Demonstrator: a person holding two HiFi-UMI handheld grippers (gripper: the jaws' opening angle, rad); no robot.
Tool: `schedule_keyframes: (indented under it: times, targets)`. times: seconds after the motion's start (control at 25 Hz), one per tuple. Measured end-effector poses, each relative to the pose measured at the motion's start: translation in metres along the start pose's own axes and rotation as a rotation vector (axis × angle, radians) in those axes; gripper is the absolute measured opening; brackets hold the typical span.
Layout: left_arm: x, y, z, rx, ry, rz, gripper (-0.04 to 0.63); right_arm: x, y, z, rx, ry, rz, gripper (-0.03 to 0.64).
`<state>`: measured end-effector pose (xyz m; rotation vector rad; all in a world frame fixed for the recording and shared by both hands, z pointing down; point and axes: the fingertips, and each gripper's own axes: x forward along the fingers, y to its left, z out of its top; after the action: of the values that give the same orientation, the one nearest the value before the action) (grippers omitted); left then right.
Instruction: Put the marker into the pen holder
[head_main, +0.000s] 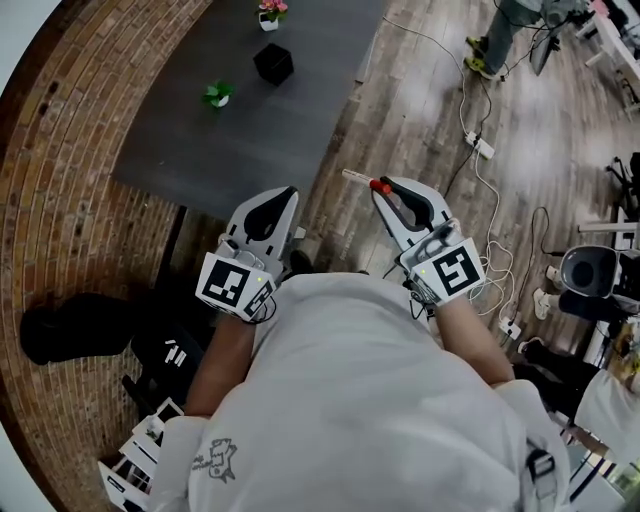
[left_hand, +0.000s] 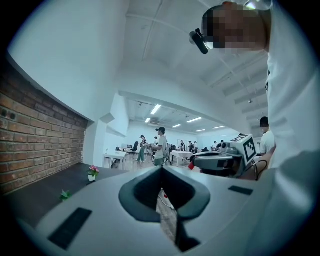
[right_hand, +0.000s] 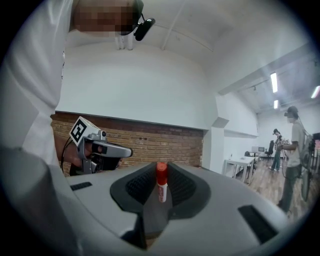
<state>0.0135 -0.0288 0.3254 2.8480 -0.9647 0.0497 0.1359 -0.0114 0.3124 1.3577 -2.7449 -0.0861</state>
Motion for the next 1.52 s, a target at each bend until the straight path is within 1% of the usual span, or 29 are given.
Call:
schedule_keyframes:
  times: [0.16,0.32,0.48,0.64,0.84,1.12,1.52]
  targets:
    - [-0.018,0.04,0.009,0.012,-0.003,-0.02,0.011,0.04,0.017,0.004,-0.006,0.017,-0.005,0.071]
    - [-0.036,0.075,0.009,0.02,0.004,-0.031,0.011,0.077,0.037,0.01,-0.018,0.023,-0.006,0.071]
    - [-0.048,0.098,0.007,0.008,0.002,-0.04,0.011,0.101,0.051,0.009,-0.02,0.038,-0.005,0.071]
    - [-0.057,0.114,0.007,-0.002,-0.003,-0.03,0.011,0.114,0.055,0.007,-0.018,0.05,-0.004,0.071]
    - [-0.062,0.13,0.003,-0.013,0.006,-0.015,0.011,0.132,0.054,0.009,-0.019,0.043,-0.002,0.071]
    - [-0.062,0.151,0.001,-0.016,0.016,0.015,0.011,0.156,0.049,0.0,-0.007,0.046,0.022,0.071]
    - [-0.032,0.18,-0.006,-0.04,0.033,0.047,0.011,0.191,0.019,-0.011,-0.021,0.059,0.062,0.071]
